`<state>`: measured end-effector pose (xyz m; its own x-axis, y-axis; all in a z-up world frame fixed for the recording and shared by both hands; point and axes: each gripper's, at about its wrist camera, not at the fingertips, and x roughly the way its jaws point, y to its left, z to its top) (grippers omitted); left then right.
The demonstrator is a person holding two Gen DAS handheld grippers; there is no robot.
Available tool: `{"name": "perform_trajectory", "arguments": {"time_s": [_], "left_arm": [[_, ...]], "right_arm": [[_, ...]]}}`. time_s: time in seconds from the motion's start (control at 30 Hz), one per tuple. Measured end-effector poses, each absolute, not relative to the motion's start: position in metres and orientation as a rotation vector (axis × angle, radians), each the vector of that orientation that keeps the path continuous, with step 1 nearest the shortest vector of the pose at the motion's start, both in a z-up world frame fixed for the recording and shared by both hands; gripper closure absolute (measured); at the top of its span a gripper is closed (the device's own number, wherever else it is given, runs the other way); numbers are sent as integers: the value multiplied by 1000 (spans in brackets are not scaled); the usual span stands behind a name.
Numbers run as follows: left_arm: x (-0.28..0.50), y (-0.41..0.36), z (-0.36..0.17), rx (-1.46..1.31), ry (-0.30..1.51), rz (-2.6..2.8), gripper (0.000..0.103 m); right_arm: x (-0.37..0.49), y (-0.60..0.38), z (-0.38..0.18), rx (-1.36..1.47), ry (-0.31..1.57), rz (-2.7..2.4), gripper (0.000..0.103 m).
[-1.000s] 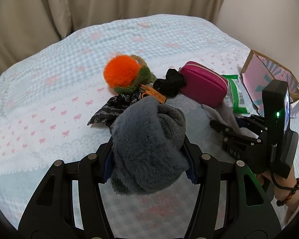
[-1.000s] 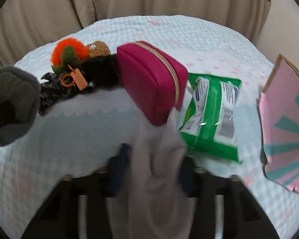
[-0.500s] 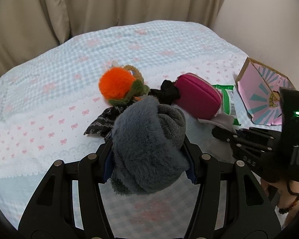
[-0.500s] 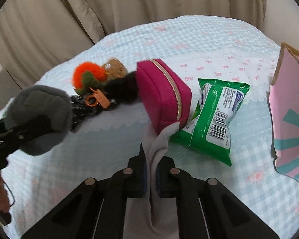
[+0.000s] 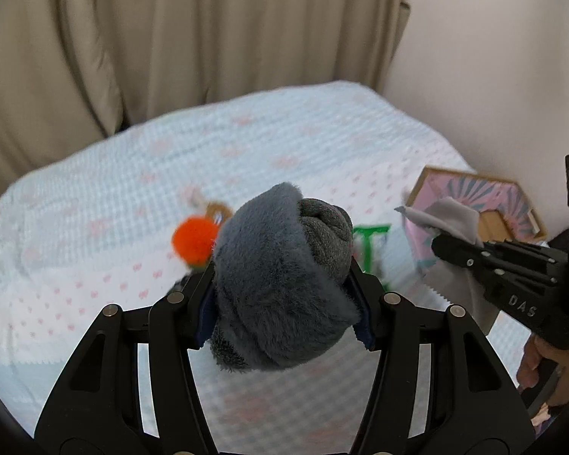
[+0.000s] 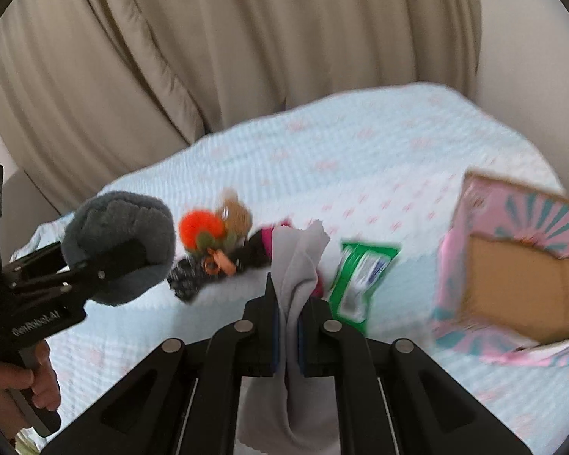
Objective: Organize soft objects
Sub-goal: 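Lift the grey sock with the left tool while the right tool carries the white cloth toward the box, then lower the sock into the box with the left tool while the right tool releases the cloth inside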
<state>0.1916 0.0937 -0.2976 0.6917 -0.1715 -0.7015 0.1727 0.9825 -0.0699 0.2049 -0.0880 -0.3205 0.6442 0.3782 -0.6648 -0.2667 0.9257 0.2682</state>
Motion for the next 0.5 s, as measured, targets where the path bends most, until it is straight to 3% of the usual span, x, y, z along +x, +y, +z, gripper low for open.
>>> {"name": "perform_trajectory", "arguments": {"time_s": [0.27, 0.5], "left_arm": [[203, 15, -220, 28, 730, -226, 50], [218, -77, -190, 32, 751, -273, 50]], "right_arm": [[198, -157, -234, 169, 725, 315, 96], [199, -236, -192, 158, 745, 271, 96]]}}
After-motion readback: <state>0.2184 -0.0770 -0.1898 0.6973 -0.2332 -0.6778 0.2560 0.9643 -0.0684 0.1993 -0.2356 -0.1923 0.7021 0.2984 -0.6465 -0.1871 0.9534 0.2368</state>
